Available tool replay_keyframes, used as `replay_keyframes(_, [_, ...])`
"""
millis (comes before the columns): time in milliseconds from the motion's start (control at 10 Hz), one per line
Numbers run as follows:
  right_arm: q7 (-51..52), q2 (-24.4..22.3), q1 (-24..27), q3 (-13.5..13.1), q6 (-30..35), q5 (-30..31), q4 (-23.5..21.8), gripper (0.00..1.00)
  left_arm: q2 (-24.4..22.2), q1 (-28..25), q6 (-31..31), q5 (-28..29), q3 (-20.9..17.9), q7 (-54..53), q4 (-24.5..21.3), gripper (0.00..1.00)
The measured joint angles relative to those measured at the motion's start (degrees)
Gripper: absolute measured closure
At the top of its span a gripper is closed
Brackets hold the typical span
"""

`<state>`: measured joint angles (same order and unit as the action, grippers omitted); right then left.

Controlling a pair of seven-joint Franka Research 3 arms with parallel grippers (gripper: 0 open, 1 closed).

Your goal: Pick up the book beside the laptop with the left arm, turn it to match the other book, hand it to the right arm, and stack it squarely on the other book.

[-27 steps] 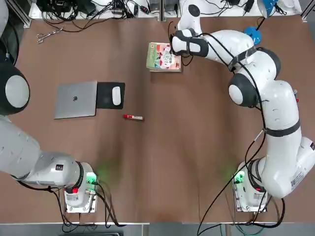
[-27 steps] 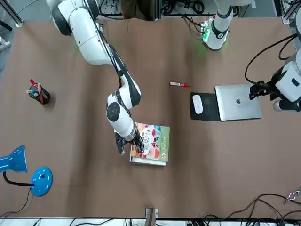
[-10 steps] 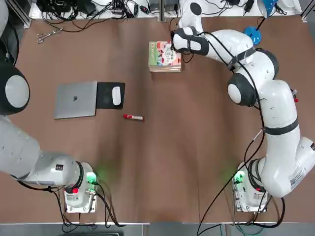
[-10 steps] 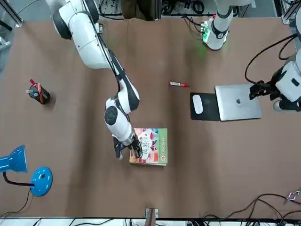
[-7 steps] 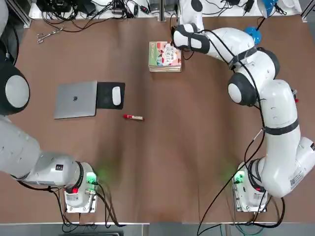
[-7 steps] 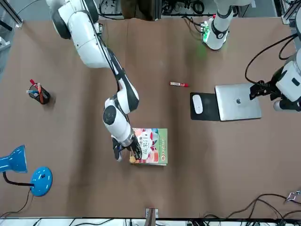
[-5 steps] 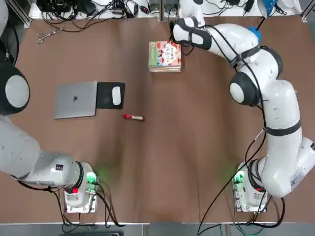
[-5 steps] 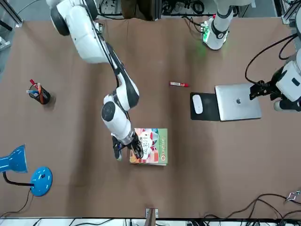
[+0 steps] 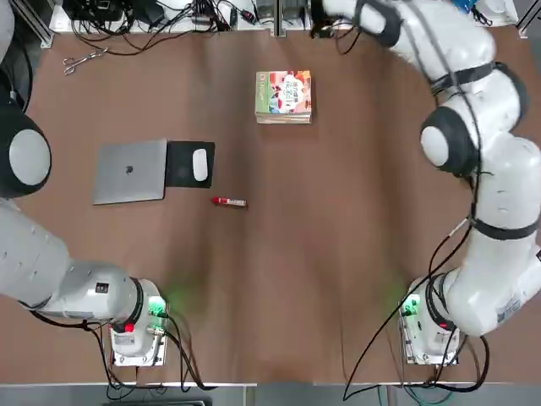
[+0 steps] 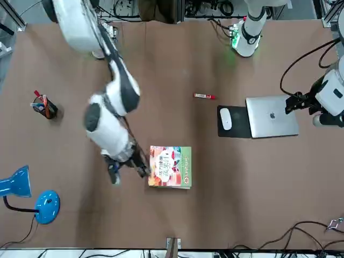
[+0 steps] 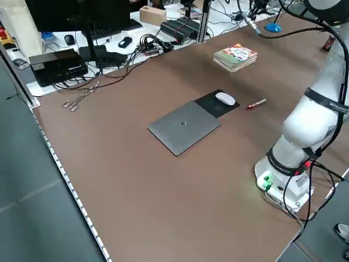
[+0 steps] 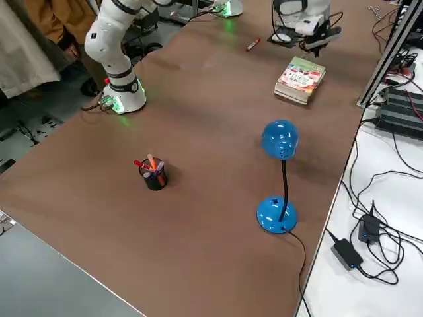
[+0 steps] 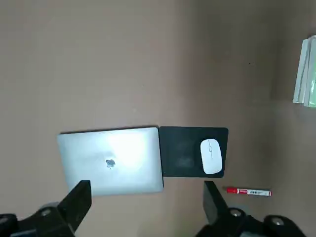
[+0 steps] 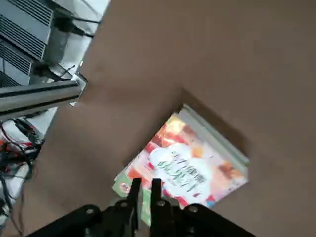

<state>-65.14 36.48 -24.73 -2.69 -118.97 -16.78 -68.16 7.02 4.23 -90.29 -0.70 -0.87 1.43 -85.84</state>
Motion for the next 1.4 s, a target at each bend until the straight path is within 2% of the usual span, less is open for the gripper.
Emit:
replay_keyframes(200, [15.37, -6.09, 5.87, -0.11, 9.25, 0.07, -1.07, 0.52, 0.09, 0.00, 0.00, 0.00, 0.00, 0.00, 0.00, 0.00])
replay_keyframes(500, [44.75, -14.91, 14.90, -0.33, 13.16, 2.84, -7.11, 0.06, 0.18, 0.01, 0.00, 0.00, 0.01, 0.00, 0.04, 0.00])
replay_keyframes(600, [53.90, -18.11, 17.58, -0.35, 13.47, 4.42, -9.00, 0.00, 0.21, 0.01, 0.00, 0.00, 0.01, 0.00, 0.13, 0.00])
replay_keyframes(800, [63.92, -23.66, 21.95, -0.38, 19.26, 8.77, -10.31, 0.00, 0.26, 0.01, 0.00, 0.00, 0.01, 0.00, 0.36, 0.00])
replay_keyframes(1000, [65.81, -28.16, 23.00, -0.25, 25.03, 14.80, -10.46, 0.00, 0.30, 0.01, -0.03, 0.00, 0.01, -0.03, 0.43, 0.00])
replay_keyframes(1400, [65.77, -32.69, 24.00, -0.14, 32.28, 16.36, -11.98, 0.00, 0.31, 0.19, -0.16, 0.00, 0.07, -0.10, 0.91, 0.00])
